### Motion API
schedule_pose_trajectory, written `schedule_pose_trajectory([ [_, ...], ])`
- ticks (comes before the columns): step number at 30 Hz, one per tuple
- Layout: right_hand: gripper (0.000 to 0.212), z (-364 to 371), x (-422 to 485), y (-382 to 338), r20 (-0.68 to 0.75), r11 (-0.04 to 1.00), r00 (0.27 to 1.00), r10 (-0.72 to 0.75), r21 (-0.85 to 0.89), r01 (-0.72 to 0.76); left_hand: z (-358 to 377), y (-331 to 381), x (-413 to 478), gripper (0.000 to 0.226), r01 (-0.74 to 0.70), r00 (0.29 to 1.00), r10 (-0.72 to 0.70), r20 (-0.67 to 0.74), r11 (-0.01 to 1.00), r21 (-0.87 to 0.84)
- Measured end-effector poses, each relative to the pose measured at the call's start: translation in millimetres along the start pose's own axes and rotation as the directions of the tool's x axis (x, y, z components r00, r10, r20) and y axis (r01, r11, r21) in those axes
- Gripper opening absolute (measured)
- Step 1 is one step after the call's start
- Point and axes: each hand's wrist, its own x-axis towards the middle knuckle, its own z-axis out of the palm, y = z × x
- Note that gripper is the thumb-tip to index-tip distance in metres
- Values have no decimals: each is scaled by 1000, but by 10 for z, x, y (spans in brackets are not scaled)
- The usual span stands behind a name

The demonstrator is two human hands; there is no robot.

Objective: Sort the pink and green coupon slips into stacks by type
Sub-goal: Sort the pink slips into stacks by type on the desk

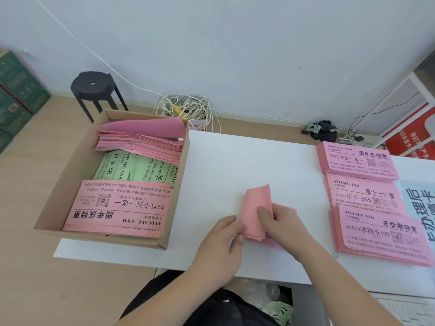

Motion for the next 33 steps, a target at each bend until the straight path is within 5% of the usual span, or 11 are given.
schedule_pose_trajectory([
  [5,34,39,17,24,-27,999,1000,-12,-35,12,-35,78,195,23,131,986,-151,-70,964,-232],
  [10,37,50,12,5,-30,1000,1000,-4,2,4,6,144,252,33,136,983,-156,-99,975,-178],
  [14,34,30,10,9,-32,1000,999,-10,16,11,5,133,249,12,103,985,-126,-116,976,-192],
  [20,32,31,19,18,-43,999,999,-22,-31,21,-187,-107,224,22,331,886,-426,-183,858,-393],
  [33,40,36,7,20,-17,996,1000,-26,-83,24,-228,-69,102,52,-28,991,24,-133,999,-25],
])
